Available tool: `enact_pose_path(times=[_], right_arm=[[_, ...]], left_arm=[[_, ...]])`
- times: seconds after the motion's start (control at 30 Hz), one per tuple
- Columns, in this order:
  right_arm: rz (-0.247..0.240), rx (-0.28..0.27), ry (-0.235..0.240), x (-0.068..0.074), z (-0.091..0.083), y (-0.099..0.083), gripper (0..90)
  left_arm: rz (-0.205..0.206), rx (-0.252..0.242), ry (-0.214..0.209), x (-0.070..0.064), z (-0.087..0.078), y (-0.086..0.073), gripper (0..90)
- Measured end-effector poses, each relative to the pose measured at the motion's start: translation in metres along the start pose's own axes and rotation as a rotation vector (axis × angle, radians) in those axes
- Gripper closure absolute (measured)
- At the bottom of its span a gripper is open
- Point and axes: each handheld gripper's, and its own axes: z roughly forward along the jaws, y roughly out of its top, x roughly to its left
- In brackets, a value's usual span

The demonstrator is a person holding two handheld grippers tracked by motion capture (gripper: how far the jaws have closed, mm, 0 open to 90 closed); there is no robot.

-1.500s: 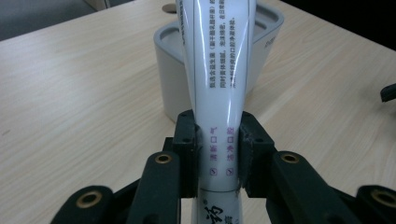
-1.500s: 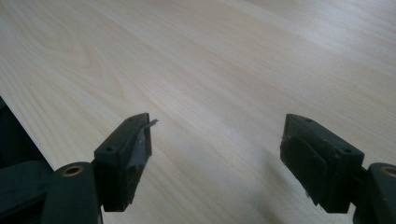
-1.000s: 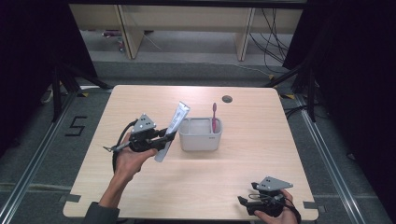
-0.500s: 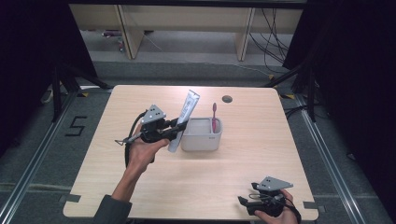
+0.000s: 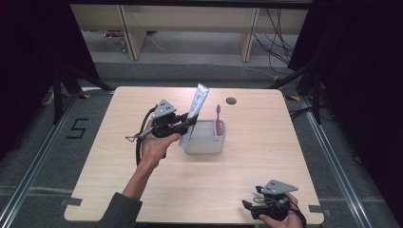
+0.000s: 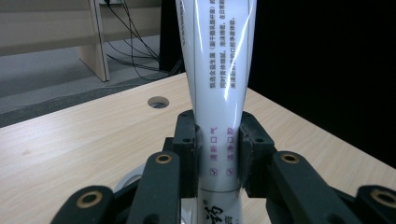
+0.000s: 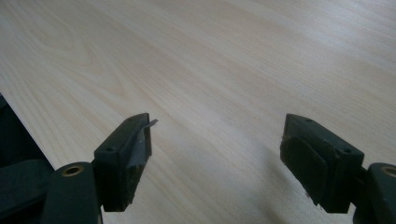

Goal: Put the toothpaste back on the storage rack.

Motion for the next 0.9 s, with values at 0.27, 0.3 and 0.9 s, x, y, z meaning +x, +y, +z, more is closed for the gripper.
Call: enact_pose_path(times=[0.27,0.3,0.9], right_arm=[[-0.009,-0.005,0.002,0.000,0.000,0.000,25.5],[-0.018,-0.013,0.002,-0.001,0.000,0.000,25.5],[0.009,-0.003,0.010,0.002,0.000,0.000,25.5]], left_arm=[[0.000,-0.013,0.010,0.000,0.008,0.005,71.6],[-0.002,-0.013,0.011,0.000,0.009,0.005,71.6],[0.001,-0.049,0.017,0.000,0.033,0.012,71.5]])
